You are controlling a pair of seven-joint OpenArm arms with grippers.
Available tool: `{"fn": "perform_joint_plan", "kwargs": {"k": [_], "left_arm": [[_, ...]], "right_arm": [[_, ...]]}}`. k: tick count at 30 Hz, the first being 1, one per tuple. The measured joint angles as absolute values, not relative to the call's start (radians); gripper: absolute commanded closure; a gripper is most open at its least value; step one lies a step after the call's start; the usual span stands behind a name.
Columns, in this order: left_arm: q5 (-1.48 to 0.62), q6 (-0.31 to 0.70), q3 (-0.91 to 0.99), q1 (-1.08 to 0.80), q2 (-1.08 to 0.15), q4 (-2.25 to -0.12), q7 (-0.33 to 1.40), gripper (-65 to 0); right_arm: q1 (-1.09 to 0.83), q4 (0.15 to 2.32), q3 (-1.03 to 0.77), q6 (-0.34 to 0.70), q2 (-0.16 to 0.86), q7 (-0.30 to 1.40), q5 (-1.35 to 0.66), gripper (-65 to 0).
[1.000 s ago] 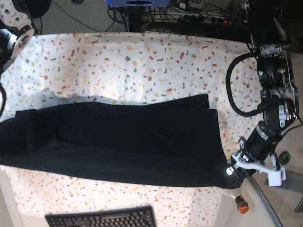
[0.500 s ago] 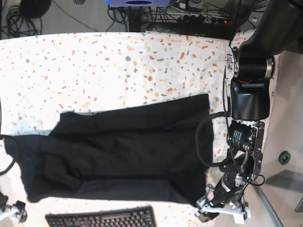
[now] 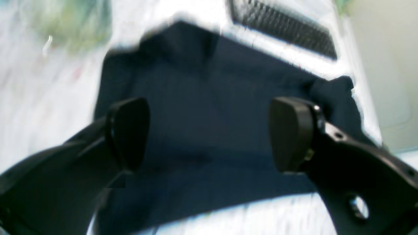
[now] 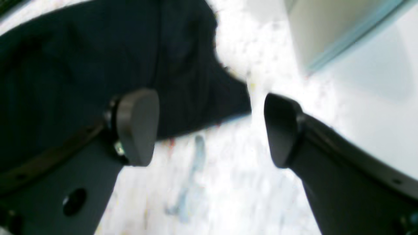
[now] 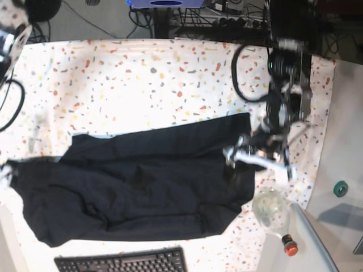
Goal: Layout the t-shirt on the table in an organized manner, then fold the t-shirt properly
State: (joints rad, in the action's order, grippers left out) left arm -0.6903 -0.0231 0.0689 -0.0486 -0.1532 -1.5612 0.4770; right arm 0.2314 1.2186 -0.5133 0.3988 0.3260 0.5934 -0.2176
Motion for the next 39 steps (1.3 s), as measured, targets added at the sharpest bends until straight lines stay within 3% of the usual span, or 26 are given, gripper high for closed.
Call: {"fn": "perform_joint_plan", "kwargs": {"k": [4,8,10,12,13,14,20,25,29,31,35,37,39], "left_arm": [[-0.680,-0.034,0.120,-0.213,-0.151,-1.603,0.475,-53.2],[-0.685,-0.024,0.056,-0.216,-0.145,-1.603,0.475,-51.7],[-0.686,-0.017,0.020,-0.168,-0.118,-1.572,0.472,-41.1],[-0.688,-0.011,-0.003,-0.115,-0.101,-1.499,0.463,-22.4],[-0.684,-0.011,-0.012,-0.090,-0.100,-1.455,0.461,-9.9],[-0.684,-0.019,-0.017,-0.068,-0.100,-1.406,0.460,0.0],[-0.611,-0.017,-0.025,-0.006,-0.109,-1.138,0.331,0.0],[-0.537,0.005,-0.020,-0.073,-0.136,-1.177,0.313,0.0],[-0.552,0.027,-0.015,-0.133,-0.219,-1.189,0.273,0.0],[-0.550,0.023,-0.013,-0.145,-0.245,-1.191,0.272,0.0],[-0.545,-0.010,-0.012,-0.229,-0.287,-1.303,0.315,0.0],[-0.557,-0.032,-0.010,-0.275,-0.289,-1.411,0.362,0.0],[-0.612,-0.021,-0.016,-0.298,-0.286,-1.531,0.362,0.0]], "right_arm": [[0.033,1.464,-0.513,0.419,0.227,0.599,-0.233,-45.9],[-0.015,1.483,-0.531,0.412,0.191,0.596,-0.226,-42.3],[-0.016,1.465,-0.557,0.409,0.164,0.596,-0.229,-29.6],[-0.017,1.448,-0.575,0.408,0.150,0.597,-0.229,-11.3],[-0.017,1.437,-0.574,0.408,0.152,0.596,-0.230,-0.8],[-0.016,1.424,-0.573,0.408,0.155,0.596,-0.227,0.0],[0.002,1.312,-0.570,0.405,0.155,0.597,-0.226,0.0],[0.125,1.091,-0.572,0.408,0.215,0.588,-0.230,0.0],[0.219,0.884,-0.575,0.400,0.267,0.476,-0.225,0.0],[0.237,0.840,-0.584,0.400,0.266,0.443,-0.226,-10.4],[0.297,0.808,-0.718,0.400,0.265,0.431,-0.221,-45.3],[0.331,0.807,-0.750,0.398,0.279,0.420,-0.221,-53.4],[0.352,0.810,-0.753,0.397,0.282,0.411,-0.222,-55.1]]}}
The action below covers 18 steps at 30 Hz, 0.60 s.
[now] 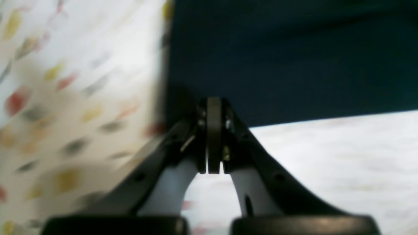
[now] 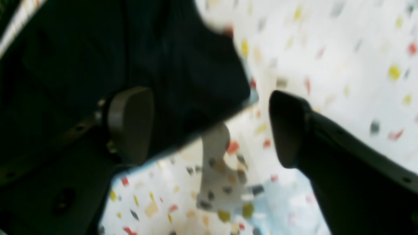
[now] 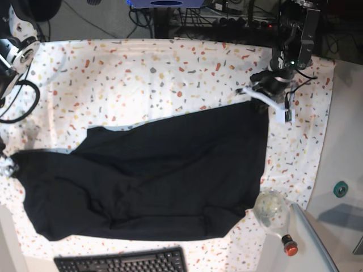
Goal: Layout the t-shirt on the table in an organized manner, then fold the t-shirt properly
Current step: 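Grasp the shirt edges with both grippers and pull to straighten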
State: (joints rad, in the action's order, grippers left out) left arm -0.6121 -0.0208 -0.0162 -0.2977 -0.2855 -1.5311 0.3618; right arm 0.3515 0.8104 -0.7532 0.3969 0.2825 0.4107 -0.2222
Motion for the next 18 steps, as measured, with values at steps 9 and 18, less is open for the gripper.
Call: {"fn": "perform_joint_plan", "kwargs": {"k": [9,18], "left_arm": [[-0.641,-0.031,-0.015,-0.126,-0.229,-1.315,0.342,0.0],[-0.659,0.002,-0.012,-0.211,-0.270,-1.264,0.294,0.0]], "right_arm": [[0.408,0.693,-0.762,0.347,0.323,0.359,-0.226,-55.7],[0.454,0.487,-0.663,0.298,0.378,0.260,-0.217,-55.8]]}}
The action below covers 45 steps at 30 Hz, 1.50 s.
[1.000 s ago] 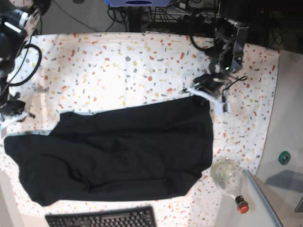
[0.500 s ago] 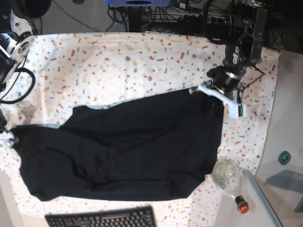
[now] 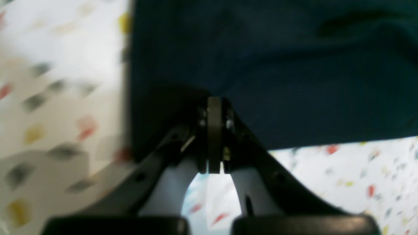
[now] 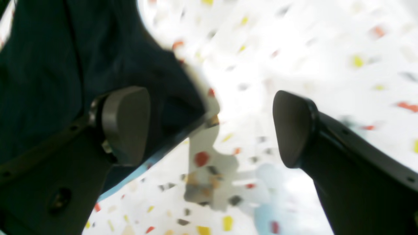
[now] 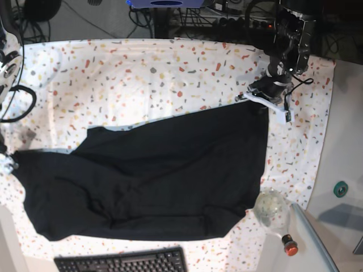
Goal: Layout the t-shirt on the table in an organized manner, then fold the t-shirt properly
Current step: 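Grasp the shirt edges with both grippers and pull to straighten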
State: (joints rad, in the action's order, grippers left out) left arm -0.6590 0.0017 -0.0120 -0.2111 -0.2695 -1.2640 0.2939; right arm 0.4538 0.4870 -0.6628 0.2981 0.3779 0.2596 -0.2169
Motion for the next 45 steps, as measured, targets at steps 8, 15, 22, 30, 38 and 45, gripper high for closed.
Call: {"fn": "perform_joint_plan", "kwargs": {"k": [8,15,22,30,38,45], "left_arm": [[-0.662,0.000,0.034,-0.252,-0.323,-1.286,0.313,0.0],[-0.659,-0.020,0.149,-0.332,-0.327,-1.485,0.347,0.0],[-0.641,-0.029,0.148,-0.291,-0.287,-1.501,0.345,0.0],[-0.316,0.002,0.149,-0.052,-0.086,-1.149,0.287,0.0],[-0.276,0.011,0.147,-0.028,-0.127,-1.115,0.281,0.0],[-0.265,-0.011,0.154,-0.077,-0.152,-1.191,0.330,0.0]], "right_arm": [[0.492,0.318,-0.547,0.298,0.374,0.077,-0.221,-55.7],[0.531,0.268,-0.548,0.298,0.374,0.052,-0.227,-27.5],[0.476,0.303,-0.554,0.299,0.368,0.078,-0.229,0.0],[0.297,0.813,-0.551,0.289,0.294,0.464,-0.300,0.0],[0.484,1.141,-0.546,0.303,0.150,0.710,-0.184,0.0],[0.732,0.653,-0.549,0.298,0.113,0.433,-0.027,0.0]]}}
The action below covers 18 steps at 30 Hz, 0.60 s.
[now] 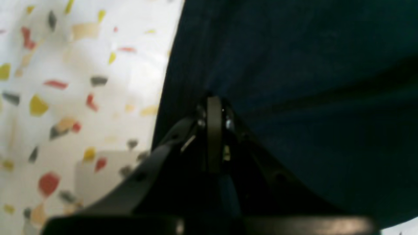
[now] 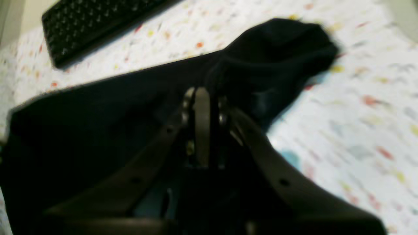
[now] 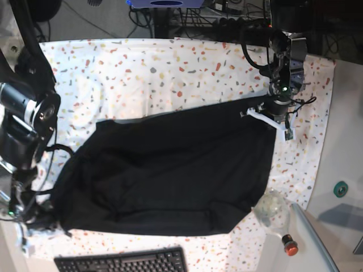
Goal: Layout the t-shirt on the table in an organized manner, then fold the t-shirt properly
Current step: 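Grasp the shirt edges with both grippers and pull to straighten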
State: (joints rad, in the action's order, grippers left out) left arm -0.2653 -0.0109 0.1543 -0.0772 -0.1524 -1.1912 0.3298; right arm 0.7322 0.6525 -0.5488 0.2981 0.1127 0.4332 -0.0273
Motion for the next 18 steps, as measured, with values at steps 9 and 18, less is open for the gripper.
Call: {"fn": "perform_joint_plan", "kwargs": {"k": [9,18], "left_arm": [[-0.262,-0.015,0.156,-0.086,-0.175,-1.248,0.340,0.0],[-0.263,-0.014,0.165,-0.088,-0.175,-1.249,0.349,0.0]], "right_arm": [[0.852,0.394,-0.453,0.297,0.092,0.332,-0.030,-32.0],[0.517,0.968,-0.401,0.347,0.118,0.624,-0.025,-30.5]]}}
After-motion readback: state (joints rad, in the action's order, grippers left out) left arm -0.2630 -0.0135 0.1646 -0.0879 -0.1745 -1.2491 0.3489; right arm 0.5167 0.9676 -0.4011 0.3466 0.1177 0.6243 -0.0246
